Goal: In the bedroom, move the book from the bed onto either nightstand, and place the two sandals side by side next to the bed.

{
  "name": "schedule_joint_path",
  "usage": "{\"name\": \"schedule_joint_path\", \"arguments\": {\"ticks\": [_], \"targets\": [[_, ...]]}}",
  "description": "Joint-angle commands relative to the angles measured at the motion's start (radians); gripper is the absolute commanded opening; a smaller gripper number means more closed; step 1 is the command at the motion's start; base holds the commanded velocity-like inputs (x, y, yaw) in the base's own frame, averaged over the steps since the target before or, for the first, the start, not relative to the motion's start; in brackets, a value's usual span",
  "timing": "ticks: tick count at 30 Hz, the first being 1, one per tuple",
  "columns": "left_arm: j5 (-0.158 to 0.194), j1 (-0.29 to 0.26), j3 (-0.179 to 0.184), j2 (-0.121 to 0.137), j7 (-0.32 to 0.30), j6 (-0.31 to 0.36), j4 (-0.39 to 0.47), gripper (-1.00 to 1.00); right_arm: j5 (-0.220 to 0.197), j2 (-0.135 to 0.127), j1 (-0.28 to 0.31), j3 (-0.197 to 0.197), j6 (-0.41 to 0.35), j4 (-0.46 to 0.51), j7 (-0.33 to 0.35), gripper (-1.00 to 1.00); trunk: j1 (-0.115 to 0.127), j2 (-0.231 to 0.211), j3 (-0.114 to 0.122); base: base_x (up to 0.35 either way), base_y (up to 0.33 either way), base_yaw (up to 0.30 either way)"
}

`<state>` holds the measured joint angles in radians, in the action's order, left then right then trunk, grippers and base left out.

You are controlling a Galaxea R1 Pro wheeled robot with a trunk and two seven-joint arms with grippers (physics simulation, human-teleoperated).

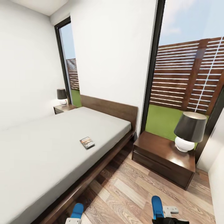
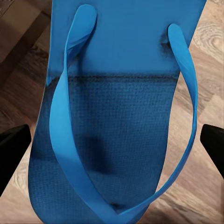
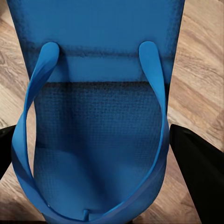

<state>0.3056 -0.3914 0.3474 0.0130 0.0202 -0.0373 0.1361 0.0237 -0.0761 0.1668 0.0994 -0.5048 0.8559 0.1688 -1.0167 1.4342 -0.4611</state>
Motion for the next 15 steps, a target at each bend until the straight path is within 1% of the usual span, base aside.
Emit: {"name": "schedule_joint_path", "arguments": {"ticks": [1,4,7,15], "targets": [[0.01,0.003,0.01,0.0,0.007,-0.007,0.0,-1.0,0.003,0.001,0.0,0.002,-0.005,-0.001,0.006,-1.0,0.004,-0.007,0.002,0.0,0.0,0.0],[0.013,0.015,0.01,0.0,0.007,-0.013,0.0,-1.0,0.003,0.0,0.0,0.001,0.001,-0.006,0.006,-1.0,0.015,-0.028,0.012,0.0,0.0,0.0],[0.016,0.028,0.01,-0.001,0.007,-0.015,-0.001,-1.0,0.003,0.001,0.0,0.002,0.03,-0.024,0.007,-1.0,0.027,-0.049,0.021,0.0,0.0,0.0],[0.018,0.044,0.01,0.003,0.007,-0.018,-0.001,-1.0,0.002,0.001,0.0,0.001,0.042,-0.04,0.007,-1.0,0.058,-0.105,0.046,0.0,0.0,0.0]]}}
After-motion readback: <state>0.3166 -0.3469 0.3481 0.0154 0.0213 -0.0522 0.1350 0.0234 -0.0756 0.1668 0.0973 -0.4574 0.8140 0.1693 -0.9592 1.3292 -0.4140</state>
